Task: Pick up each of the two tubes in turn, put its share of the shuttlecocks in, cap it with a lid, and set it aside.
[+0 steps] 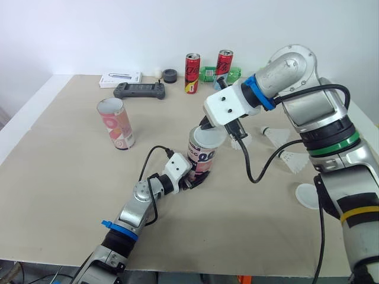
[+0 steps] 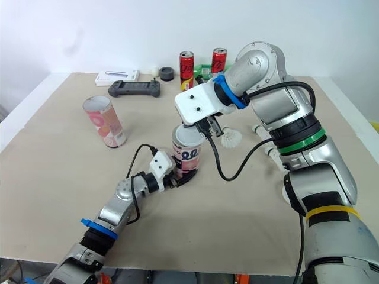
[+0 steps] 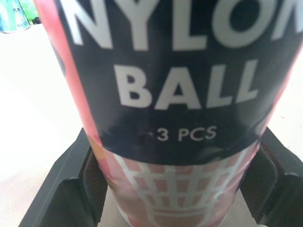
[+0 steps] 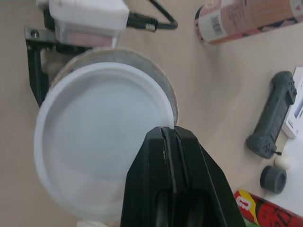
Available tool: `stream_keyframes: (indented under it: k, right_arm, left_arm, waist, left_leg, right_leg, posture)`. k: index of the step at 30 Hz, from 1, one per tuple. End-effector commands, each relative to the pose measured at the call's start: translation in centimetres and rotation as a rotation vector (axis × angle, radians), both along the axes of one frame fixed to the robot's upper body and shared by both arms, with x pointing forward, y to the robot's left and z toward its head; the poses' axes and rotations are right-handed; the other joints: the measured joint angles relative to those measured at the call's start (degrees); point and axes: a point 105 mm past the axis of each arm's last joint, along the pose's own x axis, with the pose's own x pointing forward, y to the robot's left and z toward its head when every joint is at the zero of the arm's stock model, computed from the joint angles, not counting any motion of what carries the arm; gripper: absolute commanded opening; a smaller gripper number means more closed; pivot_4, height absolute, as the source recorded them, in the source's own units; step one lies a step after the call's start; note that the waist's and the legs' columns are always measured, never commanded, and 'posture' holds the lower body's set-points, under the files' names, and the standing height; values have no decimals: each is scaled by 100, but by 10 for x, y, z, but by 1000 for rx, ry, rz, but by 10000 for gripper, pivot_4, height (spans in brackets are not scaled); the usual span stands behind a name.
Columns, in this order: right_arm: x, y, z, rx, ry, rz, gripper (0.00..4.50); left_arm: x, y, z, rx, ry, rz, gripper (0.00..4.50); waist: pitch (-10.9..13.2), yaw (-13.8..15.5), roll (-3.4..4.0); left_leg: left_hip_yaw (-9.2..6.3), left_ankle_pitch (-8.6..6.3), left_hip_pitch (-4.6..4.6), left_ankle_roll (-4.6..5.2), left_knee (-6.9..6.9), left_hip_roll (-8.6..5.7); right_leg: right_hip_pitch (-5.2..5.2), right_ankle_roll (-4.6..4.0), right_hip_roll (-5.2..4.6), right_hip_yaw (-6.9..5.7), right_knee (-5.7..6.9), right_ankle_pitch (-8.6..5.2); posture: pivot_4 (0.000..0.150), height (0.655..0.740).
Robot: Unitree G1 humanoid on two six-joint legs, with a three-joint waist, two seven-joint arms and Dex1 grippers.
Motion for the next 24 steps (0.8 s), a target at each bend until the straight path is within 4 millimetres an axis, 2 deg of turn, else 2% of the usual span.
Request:
stream_keyframes:
  k: [1, 15, 24]
  right_arm:
    - [-13, 8, 21, 58, -22, 51, 516]
    - [-4, 8, 27, 77, -37, 21, 516]
    - [-1, 6, 22, 56, -22, 11, 516]
  left_arm:
    - [-5, 7, -35, 100, 105, 24, 31790]
    - [-6, 7, -36, 102, 108, 19, 31790]
    - [-7, 6, -36, 102, 112, 20, 31790]
  waist:
    - [0, 0, 0]
    - [1, 0, -2]
    - [2, 1, -3]
  left_leg:
    - [0, 0, 0, 0, 0, 0]
    - [0, 0, -2, 0, -3, 0]
    - [0, -1, -3, 0, -11, 0]
  right_leg:
    - [0, 0, 0, 0, 0, 0]
    - [-3, -4, 0, -1, 0, -3]
    - [-6, -10, 0, -1, 0, -8]
  posture:
    - [1500, 7400]
    - [1500, 7400]
    - [1500, 7400]
